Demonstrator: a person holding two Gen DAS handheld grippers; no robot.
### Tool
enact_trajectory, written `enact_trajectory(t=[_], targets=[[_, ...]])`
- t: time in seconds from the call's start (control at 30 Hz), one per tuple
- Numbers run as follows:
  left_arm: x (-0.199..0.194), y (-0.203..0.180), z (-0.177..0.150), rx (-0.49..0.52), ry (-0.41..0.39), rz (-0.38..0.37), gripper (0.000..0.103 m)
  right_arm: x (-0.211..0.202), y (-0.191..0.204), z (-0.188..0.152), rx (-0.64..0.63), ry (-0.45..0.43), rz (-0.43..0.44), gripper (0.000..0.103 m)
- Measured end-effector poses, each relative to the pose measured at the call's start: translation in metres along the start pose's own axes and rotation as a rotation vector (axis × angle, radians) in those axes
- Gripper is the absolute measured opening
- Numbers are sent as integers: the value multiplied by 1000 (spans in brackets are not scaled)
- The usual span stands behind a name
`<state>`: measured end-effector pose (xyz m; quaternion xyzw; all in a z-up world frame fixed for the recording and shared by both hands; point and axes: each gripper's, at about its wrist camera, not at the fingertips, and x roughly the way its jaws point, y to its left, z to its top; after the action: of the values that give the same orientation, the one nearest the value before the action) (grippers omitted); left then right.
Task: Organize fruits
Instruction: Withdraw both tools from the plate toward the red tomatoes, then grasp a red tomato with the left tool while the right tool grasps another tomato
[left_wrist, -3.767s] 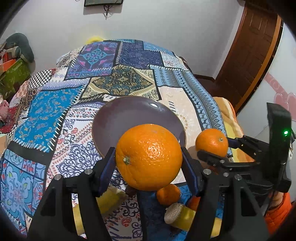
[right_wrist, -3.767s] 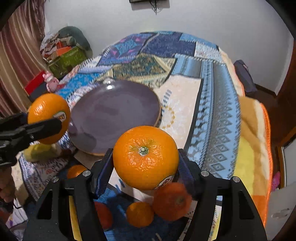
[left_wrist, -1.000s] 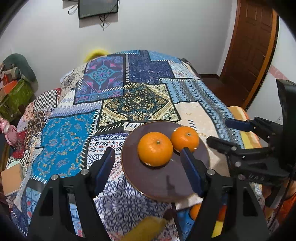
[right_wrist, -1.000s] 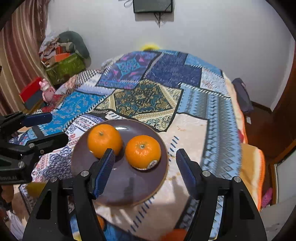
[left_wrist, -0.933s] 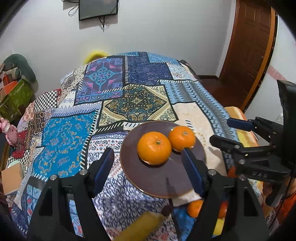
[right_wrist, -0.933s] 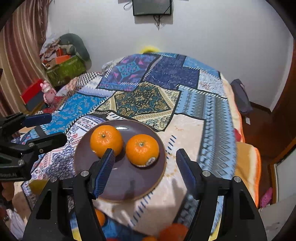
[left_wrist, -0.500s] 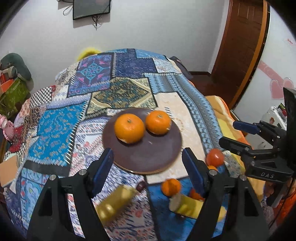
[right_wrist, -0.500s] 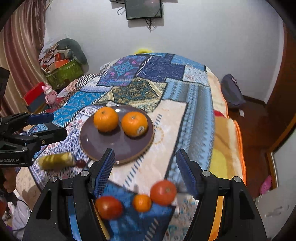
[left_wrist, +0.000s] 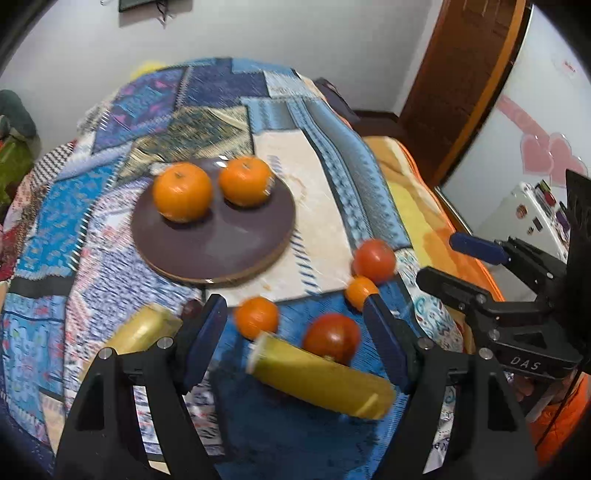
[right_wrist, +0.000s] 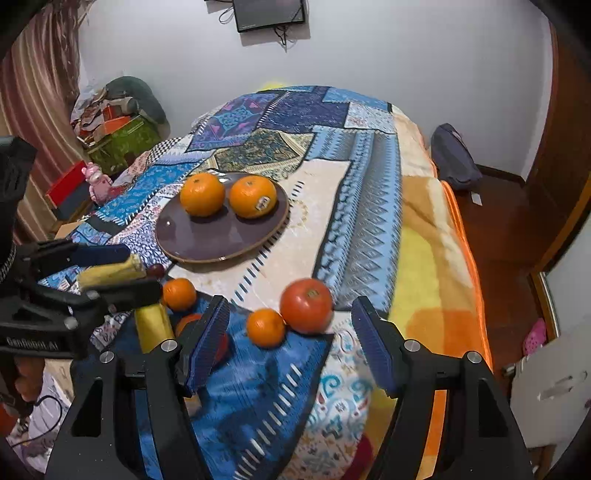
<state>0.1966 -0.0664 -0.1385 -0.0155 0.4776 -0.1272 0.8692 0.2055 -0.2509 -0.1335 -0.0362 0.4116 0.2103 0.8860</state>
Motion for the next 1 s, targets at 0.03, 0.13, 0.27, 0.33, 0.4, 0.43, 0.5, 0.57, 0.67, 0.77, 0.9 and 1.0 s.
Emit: enact_trajectory(t=[0.03,0.13,0.27,0.33,0.4,0.43,0.5,0.57,0.67,0.77,0.9,1.0], targets=[[4,-4,-2,9,11,-1,76,0,-3,-2,8,3,-1,66],[15,-14,-5,28,36,-5,76,-1,-11,-9,28,9,-4,66],[28,-23,-10,31,73,-20,72,-3,-19,-15,45,14,-15,66],[33,-26,-11,32,90,-27,67,-4,-23,-17,58,13,-8,66],[39,-30,-13,42,102,-19,64,-4,-26,-19,66,13,-5,66],[40,-31,-13,48,106,-15,63,-3,-26,-19,69,14,-3,66],[44,-35,-14,58,116,-13,61,-1,-27,-20,73,18,5,66],[48,-37,-14,62,132,-28,60,0,-28,-21,71,21,11,66],[53,-41,-14,83,143,-7,60,1,-28,-22,78,19,25,66],[60,-43,-13,108,160,14,60,2,-30,-21,84,16,36,66],[71,-41,-12,128,193,46,59,4,-30,-22,85,19,45,66],[76,-41,-12,150,197,73,52,7,-30,-22,85,22,51,66]])
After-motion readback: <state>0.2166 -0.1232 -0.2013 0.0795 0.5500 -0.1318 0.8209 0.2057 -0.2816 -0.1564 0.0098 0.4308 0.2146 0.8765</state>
